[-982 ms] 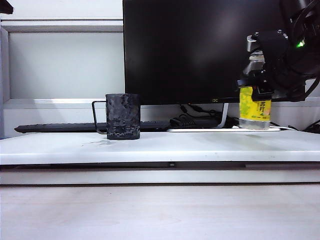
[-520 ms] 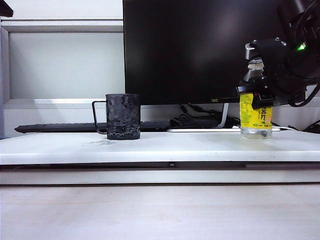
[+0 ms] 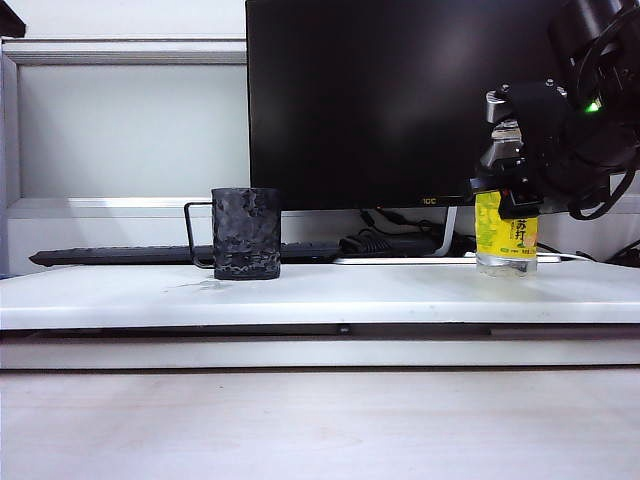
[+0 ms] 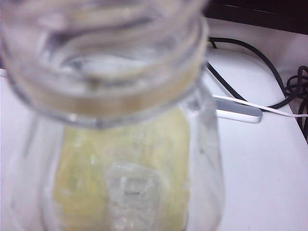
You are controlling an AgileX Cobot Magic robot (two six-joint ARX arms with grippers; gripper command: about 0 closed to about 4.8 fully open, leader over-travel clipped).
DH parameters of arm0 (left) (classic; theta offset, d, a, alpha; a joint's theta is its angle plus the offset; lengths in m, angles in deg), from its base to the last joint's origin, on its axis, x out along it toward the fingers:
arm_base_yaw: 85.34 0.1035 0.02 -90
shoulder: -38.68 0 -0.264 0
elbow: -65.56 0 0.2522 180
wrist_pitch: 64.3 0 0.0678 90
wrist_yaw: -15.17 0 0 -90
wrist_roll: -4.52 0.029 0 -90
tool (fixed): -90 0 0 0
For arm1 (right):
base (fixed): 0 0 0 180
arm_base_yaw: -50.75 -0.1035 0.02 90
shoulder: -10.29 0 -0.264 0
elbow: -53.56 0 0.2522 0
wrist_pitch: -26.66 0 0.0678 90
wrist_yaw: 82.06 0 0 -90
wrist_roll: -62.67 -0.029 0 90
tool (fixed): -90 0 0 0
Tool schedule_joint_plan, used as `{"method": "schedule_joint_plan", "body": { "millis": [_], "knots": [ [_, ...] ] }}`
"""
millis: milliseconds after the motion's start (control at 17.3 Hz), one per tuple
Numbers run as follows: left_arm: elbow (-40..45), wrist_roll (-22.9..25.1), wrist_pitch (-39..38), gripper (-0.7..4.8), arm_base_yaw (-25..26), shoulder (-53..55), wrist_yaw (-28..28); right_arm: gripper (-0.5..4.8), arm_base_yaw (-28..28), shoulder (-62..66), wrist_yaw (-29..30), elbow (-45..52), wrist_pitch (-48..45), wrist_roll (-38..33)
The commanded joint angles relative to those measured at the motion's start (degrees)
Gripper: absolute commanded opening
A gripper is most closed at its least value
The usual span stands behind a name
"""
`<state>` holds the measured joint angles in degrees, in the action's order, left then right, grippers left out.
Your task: Carefully pick up the bottle and pour some water from the bottle into the cup.
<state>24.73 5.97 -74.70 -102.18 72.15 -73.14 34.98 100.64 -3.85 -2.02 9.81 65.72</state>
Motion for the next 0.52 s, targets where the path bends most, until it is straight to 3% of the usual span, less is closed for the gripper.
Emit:
{"method": "schedule_joint_plan", "body": {
  "millis": [58,173,289,347,520],
  "knots": [
    [0.0,-0.2,0.4,-0.06,0.0,-0.1,0.0,0.54,-0.1,0.3,0.2,0.3,1.7,-0.1],
    [0.0,-0.2,0.4,-0.06,0.0,-0.2,0.0,0.68,-0.1,0.3,0.2,0.3,1.8,-0.1],
    [0.0,-0.2,0.4,-0.06,0.0,-0.2,0.0,1.66,-0.1,0.3,0.2,0.3,1.9,-0.1],
    [0.0,-0.2,0.4,-0.06,0.0,-0.2,0.0,1.91,-0.1,0.3,0.1,0.3,1.9,-0.1],
    [0.0,-0.2,0.3,-0.06,0.0,-0.2,0.0,2.13,-0.1,0.3,0.2,0.3,2.0,-0.1]
  ]
}}
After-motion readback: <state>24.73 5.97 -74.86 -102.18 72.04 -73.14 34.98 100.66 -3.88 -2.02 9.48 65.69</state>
